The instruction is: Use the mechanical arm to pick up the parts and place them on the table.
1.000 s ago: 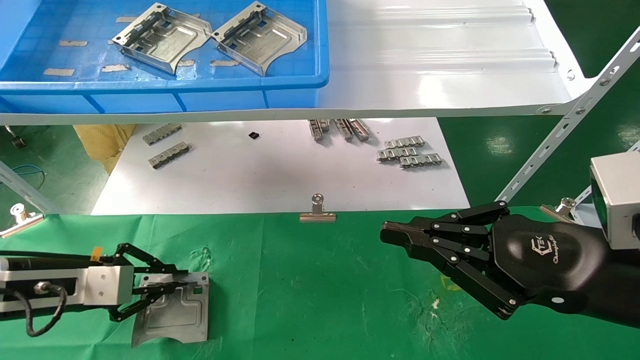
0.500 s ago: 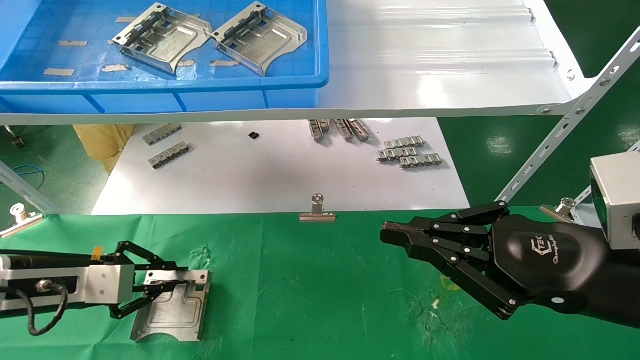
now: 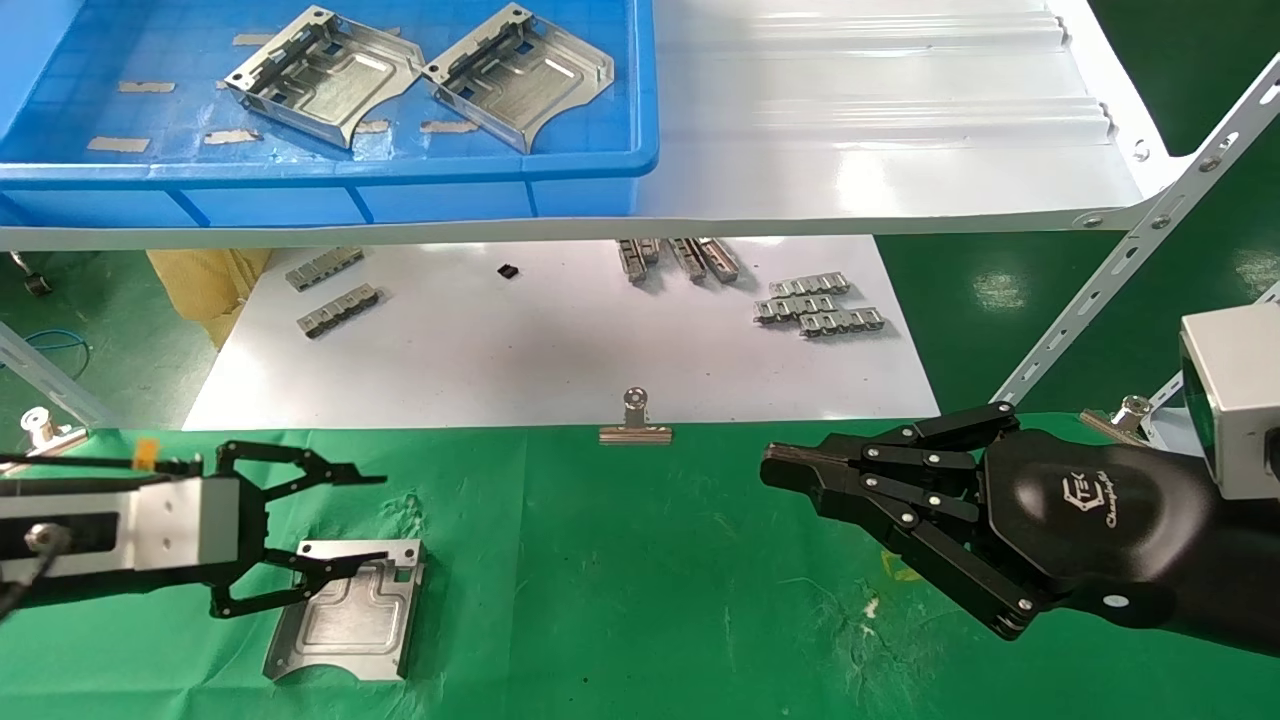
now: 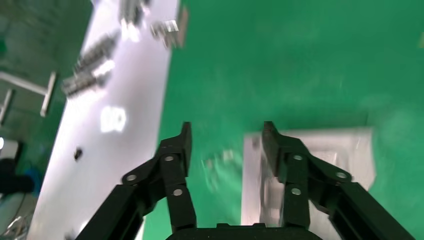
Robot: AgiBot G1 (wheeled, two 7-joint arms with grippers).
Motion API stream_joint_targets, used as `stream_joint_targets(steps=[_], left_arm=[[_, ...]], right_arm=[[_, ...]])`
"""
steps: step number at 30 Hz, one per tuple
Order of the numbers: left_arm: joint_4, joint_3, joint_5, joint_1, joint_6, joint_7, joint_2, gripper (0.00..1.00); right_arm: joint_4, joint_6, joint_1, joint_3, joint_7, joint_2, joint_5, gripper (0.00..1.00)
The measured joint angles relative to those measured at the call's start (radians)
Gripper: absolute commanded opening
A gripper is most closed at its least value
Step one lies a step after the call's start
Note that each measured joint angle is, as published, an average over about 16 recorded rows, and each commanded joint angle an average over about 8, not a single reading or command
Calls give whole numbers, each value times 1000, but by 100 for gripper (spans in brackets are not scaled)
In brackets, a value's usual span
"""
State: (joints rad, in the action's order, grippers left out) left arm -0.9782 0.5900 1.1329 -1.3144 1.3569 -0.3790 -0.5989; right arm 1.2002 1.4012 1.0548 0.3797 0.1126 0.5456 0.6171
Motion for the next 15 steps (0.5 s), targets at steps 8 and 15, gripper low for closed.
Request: stream_joint_targets(steps=[8,15], left_arm=[[26,-28,-155,-19,112,141,-5,100],[31,-48,-218,-17,152,226,-13,100]], right_arm=[[0,0,0,0,0,0,0,71],[0,0,0,0,0,0,0,100]])
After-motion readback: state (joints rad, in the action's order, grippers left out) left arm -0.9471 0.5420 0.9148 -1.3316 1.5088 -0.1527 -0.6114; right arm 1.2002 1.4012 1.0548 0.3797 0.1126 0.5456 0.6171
